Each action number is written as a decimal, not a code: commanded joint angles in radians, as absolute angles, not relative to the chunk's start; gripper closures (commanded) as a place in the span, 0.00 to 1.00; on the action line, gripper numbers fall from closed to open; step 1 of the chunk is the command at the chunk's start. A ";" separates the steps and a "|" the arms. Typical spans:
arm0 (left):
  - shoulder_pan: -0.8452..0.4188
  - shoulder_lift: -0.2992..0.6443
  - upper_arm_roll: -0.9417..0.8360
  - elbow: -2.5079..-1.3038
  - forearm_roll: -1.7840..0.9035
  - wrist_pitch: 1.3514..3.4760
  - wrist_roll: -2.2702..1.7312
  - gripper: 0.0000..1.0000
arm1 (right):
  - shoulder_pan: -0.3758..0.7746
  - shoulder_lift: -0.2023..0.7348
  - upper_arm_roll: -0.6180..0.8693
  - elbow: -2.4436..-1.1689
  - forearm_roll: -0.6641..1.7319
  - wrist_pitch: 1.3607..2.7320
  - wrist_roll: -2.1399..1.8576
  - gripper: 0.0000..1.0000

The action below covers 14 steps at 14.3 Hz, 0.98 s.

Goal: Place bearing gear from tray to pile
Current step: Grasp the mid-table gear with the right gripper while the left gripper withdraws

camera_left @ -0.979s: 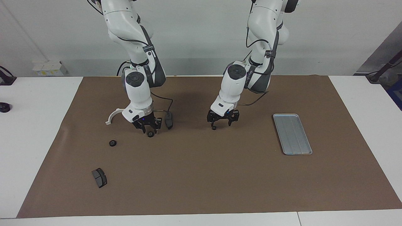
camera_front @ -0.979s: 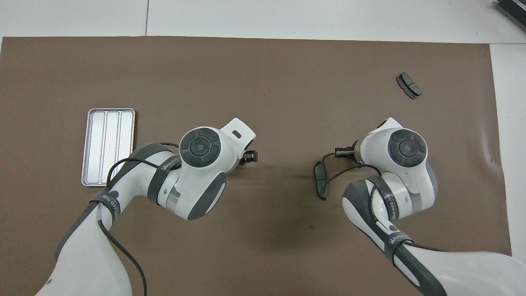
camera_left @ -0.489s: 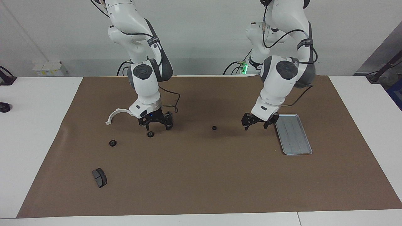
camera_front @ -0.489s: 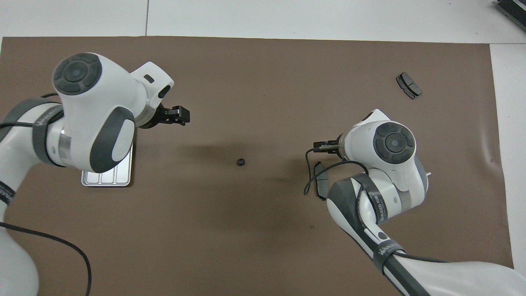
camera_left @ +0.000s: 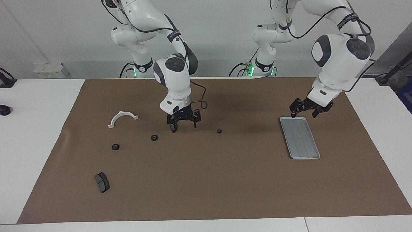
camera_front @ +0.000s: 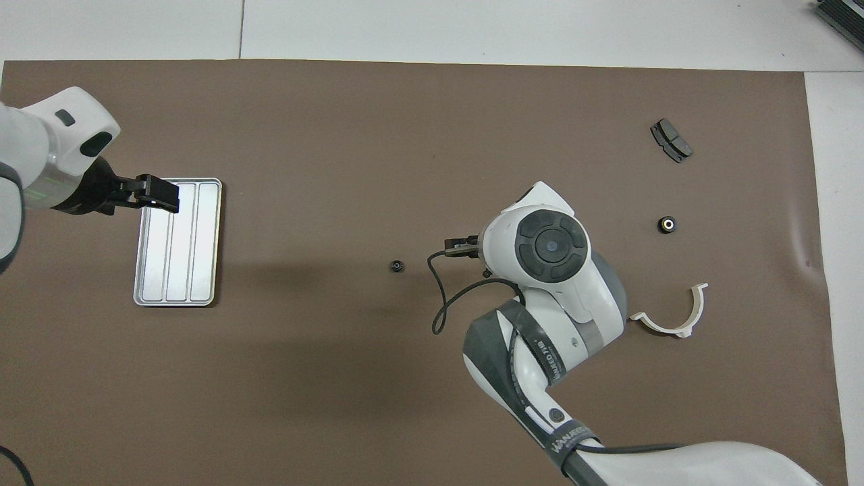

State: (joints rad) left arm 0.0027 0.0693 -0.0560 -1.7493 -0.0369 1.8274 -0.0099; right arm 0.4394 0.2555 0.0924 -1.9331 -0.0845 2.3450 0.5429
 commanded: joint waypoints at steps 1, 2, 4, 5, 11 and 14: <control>0.020 0.005 -0.066 -1.773 -0.034 1.770 -0.002 0.00 | 0.515 0.372 0.091 -1.769 -0.086 2.266 0.615 0.00; 0.020 -0.009 -0.063 -1.775 -0.032 1.757 -0.003 0.00 | 0.544 0.415 0.087 -1.709 -0.086 2.234 0.642 0.00; 0.020 -0.023 -0.063 -1.775 -0.032 1.750 -0.005 0.00 | 0.569 0.480 0.090 -1.625 -0.129 2.207 0.701 0.03; 0.020 -0.023 -0.061 -1.776 -0.032 1.750 -0.006 0.00 | 0.583 0.501 0.092 -1.615 -0.143 2.209 0.725 0.05; 0.032 -0.038 -0.061 -1.809 -0.032 1.756 -0.014 0.00 | 0.644 0.575 0.092 -1.606 -0.179 2.284 0.798 0.24; 0.035 -0.038 -0.060 -1.809 -0.032 1.764 -0.014 0.00 | 0.647 0.574 0.091 -1.612 -0.179 2.284 0.801 0.33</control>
State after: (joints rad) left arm 0.0209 -0.0031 -0.0541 -1.7736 -0.0369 1.7583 -0.0100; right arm 0.6487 0.5667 0.0905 -1.6266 -0.1595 2.2812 0.7773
